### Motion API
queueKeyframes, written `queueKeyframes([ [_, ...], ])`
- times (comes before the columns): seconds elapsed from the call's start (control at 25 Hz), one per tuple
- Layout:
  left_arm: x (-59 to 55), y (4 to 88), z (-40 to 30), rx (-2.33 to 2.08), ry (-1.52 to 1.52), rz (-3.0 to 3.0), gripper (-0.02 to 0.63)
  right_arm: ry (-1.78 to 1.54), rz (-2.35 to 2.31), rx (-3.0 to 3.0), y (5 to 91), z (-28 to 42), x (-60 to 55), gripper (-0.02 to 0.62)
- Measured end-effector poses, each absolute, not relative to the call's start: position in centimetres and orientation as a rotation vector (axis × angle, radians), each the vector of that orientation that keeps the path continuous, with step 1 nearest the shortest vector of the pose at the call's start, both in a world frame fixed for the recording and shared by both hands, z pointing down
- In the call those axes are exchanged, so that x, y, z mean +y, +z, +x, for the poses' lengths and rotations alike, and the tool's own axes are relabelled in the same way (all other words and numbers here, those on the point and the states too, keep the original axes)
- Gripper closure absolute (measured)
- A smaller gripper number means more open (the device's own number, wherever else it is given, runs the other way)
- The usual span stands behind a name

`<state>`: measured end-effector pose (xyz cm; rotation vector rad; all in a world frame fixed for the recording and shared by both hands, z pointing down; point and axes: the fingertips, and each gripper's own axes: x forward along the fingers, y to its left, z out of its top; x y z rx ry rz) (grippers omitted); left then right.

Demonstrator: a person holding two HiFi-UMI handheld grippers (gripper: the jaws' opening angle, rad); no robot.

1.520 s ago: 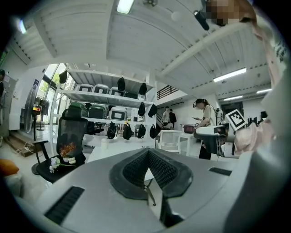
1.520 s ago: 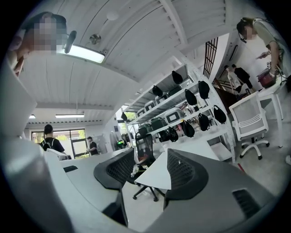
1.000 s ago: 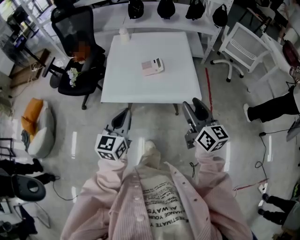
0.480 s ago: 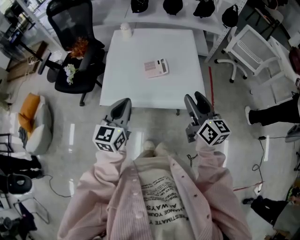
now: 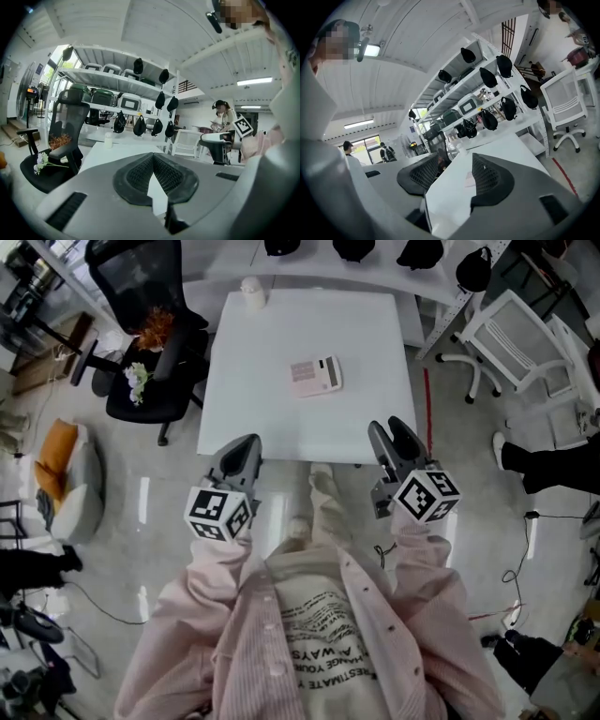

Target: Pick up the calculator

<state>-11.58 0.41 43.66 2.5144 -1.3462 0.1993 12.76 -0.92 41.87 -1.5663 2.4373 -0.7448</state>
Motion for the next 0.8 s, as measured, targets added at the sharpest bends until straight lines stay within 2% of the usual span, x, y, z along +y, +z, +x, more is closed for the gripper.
queueKeyframes([
  [0.8, -15.2, 52.7, -9.9, -1.320, 0.254, 2.236, 0.604, -1.194, -1.493, 2.464, 53.1, 12.3, -19.1, 0.398],
])
